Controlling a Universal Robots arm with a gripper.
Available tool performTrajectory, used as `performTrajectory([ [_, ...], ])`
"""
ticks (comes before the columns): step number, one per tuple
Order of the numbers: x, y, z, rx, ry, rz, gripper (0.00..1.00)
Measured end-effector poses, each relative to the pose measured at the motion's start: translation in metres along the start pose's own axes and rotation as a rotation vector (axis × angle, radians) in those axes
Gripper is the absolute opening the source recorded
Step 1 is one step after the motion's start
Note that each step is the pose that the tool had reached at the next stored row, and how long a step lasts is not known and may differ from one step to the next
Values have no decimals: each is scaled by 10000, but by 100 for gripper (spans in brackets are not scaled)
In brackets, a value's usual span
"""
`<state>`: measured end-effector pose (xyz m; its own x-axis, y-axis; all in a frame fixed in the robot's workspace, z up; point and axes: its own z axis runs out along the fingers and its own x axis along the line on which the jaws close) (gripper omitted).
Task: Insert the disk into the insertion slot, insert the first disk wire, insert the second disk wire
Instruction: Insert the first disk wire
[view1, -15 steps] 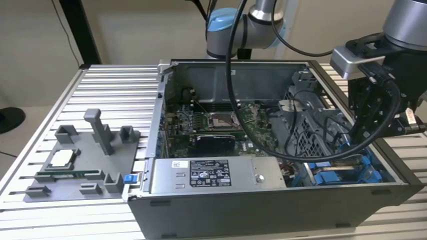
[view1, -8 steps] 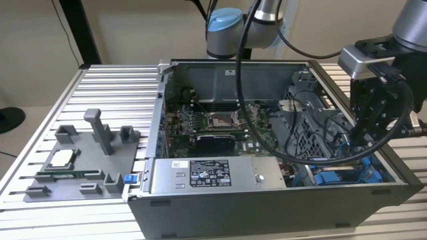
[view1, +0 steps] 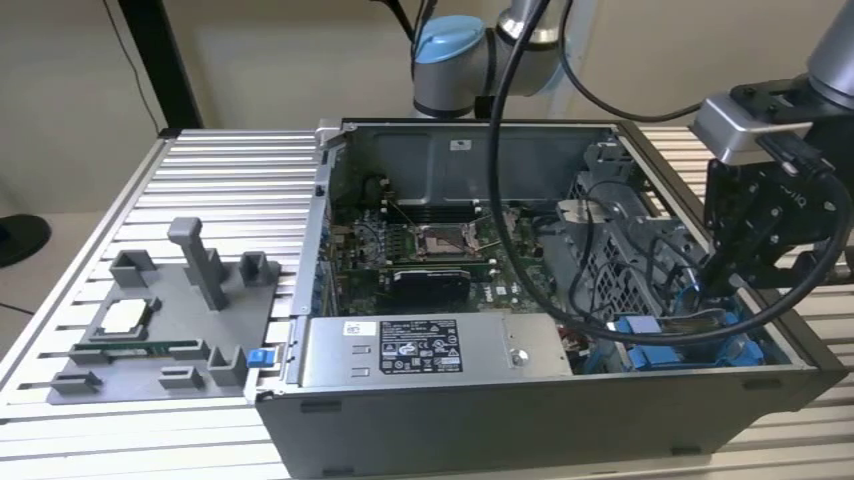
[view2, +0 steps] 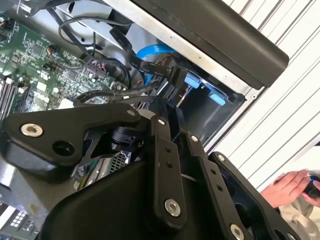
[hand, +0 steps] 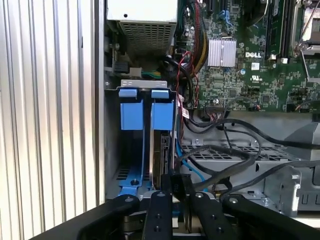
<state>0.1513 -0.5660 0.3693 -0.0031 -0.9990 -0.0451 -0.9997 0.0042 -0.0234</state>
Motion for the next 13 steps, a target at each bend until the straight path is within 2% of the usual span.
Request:
performTrajectory([
  [3, 46, -14, 9, -95, -182, 9, 0],
  [7, 116, -26, 18, -187, -475, 19, 0],
  [10, 165, -34, 26, -277, -656, 28, 0],
  [13, 196, -39, 36, -333, -830, 35, 0],
])
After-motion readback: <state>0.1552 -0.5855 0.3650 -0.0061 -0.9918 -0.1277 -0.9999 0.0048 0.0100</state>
